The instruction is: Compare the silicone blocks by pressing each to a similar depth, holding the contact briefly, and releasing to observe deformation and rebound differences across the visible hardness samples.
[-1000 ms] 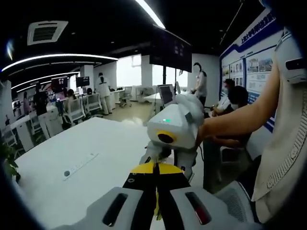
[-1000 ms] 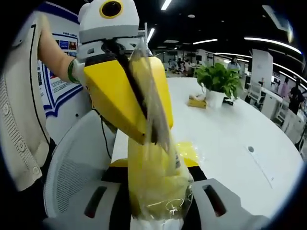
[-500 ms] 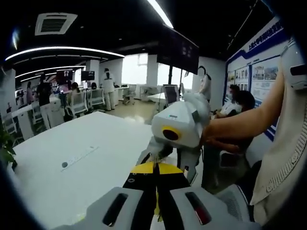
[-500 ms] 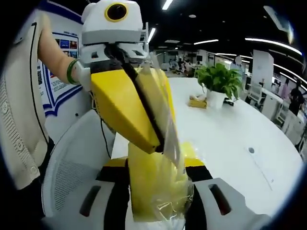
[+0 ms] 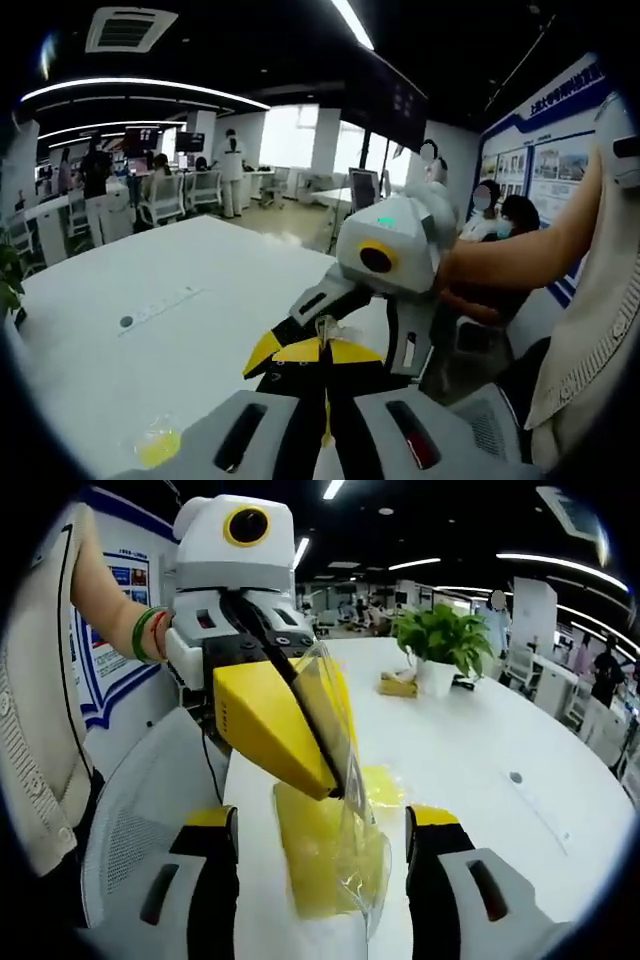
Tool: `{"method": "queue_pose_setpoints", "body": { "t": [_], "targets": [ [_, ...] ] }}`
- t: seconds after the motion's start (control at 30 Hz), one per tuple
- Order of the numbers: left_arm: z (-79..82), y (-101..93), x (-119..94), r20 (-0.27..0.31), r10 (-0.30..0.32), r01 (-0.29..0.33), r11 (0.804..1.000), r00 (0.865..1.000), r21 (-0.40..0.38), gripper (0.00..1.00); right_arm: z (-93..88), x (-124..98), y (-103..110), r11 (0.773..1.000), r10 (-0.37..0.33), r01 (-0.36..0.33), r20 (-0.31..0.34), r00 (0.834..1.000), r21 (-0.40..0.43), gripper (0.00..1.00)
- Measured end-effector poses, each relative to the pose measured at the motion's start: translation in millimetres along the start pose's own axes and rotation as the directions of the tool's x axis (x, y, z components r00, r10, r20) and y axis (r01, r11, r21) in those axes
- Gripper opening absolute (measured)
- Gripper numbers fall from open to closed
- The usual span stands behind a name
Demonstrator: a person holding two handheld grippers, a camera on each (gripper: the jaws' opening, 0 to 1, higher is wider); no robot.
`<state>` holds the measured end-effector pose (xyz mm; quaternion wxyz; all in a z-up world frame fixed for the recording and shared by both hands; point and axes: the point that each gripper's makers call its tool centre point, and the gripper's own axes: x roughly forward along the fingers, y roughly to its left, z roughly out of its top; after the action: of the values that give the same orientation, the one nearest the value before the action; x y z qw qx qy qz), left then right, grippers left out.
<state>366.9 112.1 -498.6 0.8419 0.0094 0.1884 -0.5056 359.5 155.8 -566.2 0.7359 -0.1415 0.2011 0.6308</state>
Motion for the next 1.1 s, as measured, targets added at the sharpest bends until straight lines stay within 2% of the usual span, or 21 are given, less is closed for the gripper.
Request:
{"method": "queue_pose_setpoints", "body": {
  "t": [0.07, 0.17, 0.4, 0.57, 0.7, 0.83, 0.87, 0.97, 1.1],
  "targets": [
    [-3.3, 1.9, 1.9, -0.006, 0.000, 0.000, 1.000, 1.000, -0.005, 0.00, -0.2, -6.1, -3.7, 1.000, -0.027, 0.027, 0.016, 0.999, 0.016, 0.72],
    [-9.7, 6.6, 6.3, -0.014, 0.003, -0.003, 1.000, 1.000, -0.017, 0.00, -2.8, -21.6, -10.0, 0.996, -0.076, 0.074, 0.045, 0.996, 0.040, 0.75],
    [-21.0, 18.5, 15.9, -0.026, 0.008, -0.009, 0.999, 1.000, -0.052, 0.00, -19.1, -55.6, -21.2, 0.976, -0.188, 0.179, 0.066, 0.980, 0.121, 0.85],
    [-29.2, 27.6, 23.9, -0.029, 0.018, -0.020, 0.997, 0.999, -0.071, 0.00, -27.1, -84.3, -28.6, 0.941, -0.295, 0.267, 0.116, 0.948, 0.209, 0.88],
    [-36.7, 34.6, 31.7, -0.025, 0.029, -0.032, 0.995, 0.999, -0.099, 0.00, -37.0, -108.5, -30.7, 0.897, -0.390, 0.345, 0.130, 0.911, 0.277, 0.89],
    [-45.3, 40.2, 43.5, -0.018, 0.035, -0.037, 0.988, 0.999, -0.153, 0.00, -43.5, -123.1, -28.6, 0.860, -0.449, 0.383, 0.144, 0.882, 0.337, 0.88],
    [-46.7, 41.6, 47.8, -0.009, 0.035, -0.036, 0.982, 0.999, -0.187, 0.00, -44.7, -127.3, -27.4, 0.848, -0.465, 0.388, 0.157, 0.871, 0.361, 0.88],
    [-49.7, 44.6, 58.8, 0.014, 0.028, -0.024, 0.968, 0.999, -0.249, 0.00, -50.5, -132.9, -23.8, 0.831, -0.482, 0.392, 0.159, 0.862, 0.395, 0.87],
    [-55.7, 56.1, 72.1, 0.032, 0.036, -0.025, 0.955, 0.999, -0.295, 0.00, -60.2, -138.2, -20.3, 0.809, -0.507, 0.412, 0.143, 0.850, 0.420, 0.86]
  ]
}}
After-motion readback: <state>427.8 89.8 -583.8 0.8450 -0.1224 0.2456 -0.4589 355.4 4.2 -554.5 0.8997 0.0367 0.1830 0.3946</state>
